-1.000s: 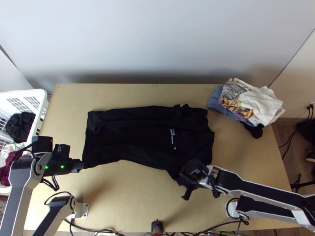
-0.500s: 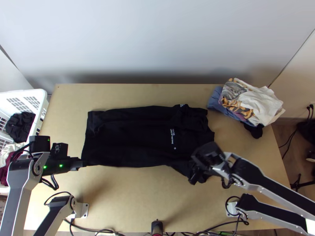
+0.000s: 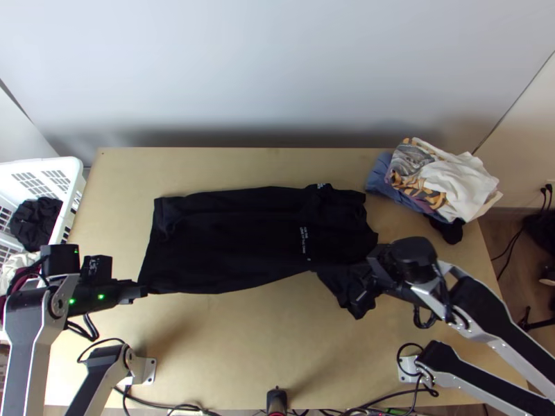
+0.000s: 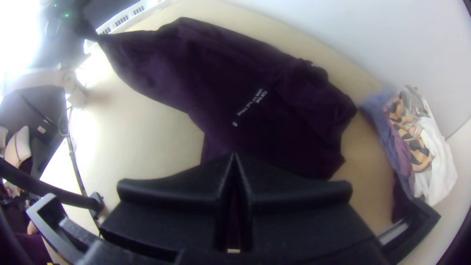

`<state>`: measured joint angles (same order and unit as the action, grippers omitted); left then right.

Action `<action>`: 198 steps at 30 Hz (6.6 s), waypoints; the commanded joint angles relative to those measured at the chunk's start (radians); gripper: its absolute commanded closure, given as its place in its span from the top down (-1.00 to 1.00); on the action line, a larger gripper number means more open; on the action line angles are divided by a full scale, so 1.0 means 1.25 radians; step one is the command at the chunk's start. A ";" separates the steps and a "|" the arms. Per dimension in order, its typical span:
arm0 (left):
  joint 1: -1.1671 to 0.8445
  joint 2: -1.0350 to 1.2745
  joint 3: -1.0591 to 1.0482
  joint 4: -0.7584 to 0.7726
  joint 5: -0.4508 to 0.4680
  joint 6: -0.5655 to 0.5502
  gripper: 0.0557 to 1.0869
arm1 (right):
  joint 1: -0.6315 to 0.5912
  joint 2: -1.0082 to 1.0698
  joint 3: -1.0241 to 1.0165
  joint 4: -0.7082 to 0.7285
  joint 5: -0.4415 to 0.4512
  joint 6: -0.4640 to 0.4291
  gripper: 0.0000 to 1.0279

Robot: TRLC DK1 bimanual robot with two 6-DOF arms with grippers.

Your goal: Fold the t-shirt

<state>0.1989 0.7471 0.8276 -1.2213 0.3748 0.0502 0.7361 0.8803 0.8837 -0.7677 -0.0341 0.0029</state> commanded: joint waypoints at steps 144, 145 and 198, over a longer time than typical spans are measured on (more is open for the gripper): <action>-0.050 0.547 0.116 0.309 -0.057 0.035 0.88 | -0.265 0.619 0.525 0.226 -0.133 -0.058 0.91; -0.057 0.556 0.117 0.322 -0.057 0.029 0.87 | -0.260 0.614 0.515 0.226 -0.133 -0.056 0.91; 0.000 0.659 0.207 0.398 -0.061 0.011 -0.93 | -0.165 0.583 0.434 0.234 -0.133 -0.018 0.91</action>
<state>0.1173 1.6070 1.0683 -0.6956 0.2745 0.0399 0.5117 1.5997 1.4254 -0.4789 -0.2012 -0.0296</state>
